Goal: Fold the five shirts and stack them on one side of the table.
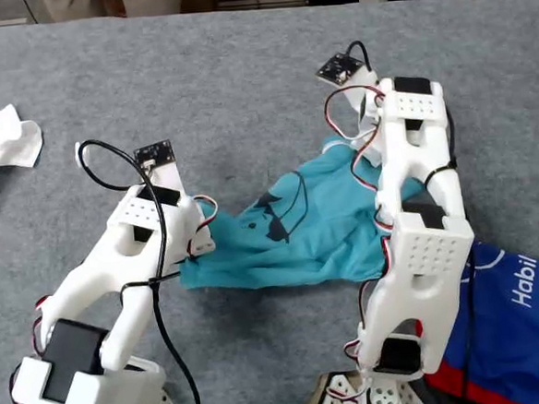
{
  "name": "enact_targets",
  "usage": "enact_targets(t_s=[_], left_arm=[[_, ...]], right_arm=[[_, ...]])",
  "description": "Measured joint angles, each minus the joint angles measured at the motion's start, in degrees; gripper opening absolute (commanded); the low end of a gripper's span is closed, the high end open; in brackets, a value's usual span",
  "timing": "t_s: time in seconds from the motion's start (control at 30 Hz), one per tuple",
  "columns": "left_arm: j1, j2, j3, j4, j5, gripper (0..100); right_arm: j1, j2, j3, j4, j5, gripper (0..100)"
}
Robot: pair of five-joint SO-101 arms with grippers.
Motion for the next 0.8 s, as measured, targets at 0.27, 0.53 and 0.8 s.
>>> enact_targets(t_s=[0.27, 0.53, 0.8], left_arm=[[-0.1, 0.0, -1.6, 0.1, -11.0, 2], [-7.4, 0.0, -16.9, 2.1, -26.6, 2], [-9.6, 0.1, -45.4, 14.3, -23.3, 2]], right_arm=[[0.0, 0.0, 0.0, 0.0, 0.0, 0.4], [0.0, -2.1, -3.4, 5.8, -2.5, 0.4], [-4.3, -20.8, -12.3, 12.2, -8.4, 0.4]])
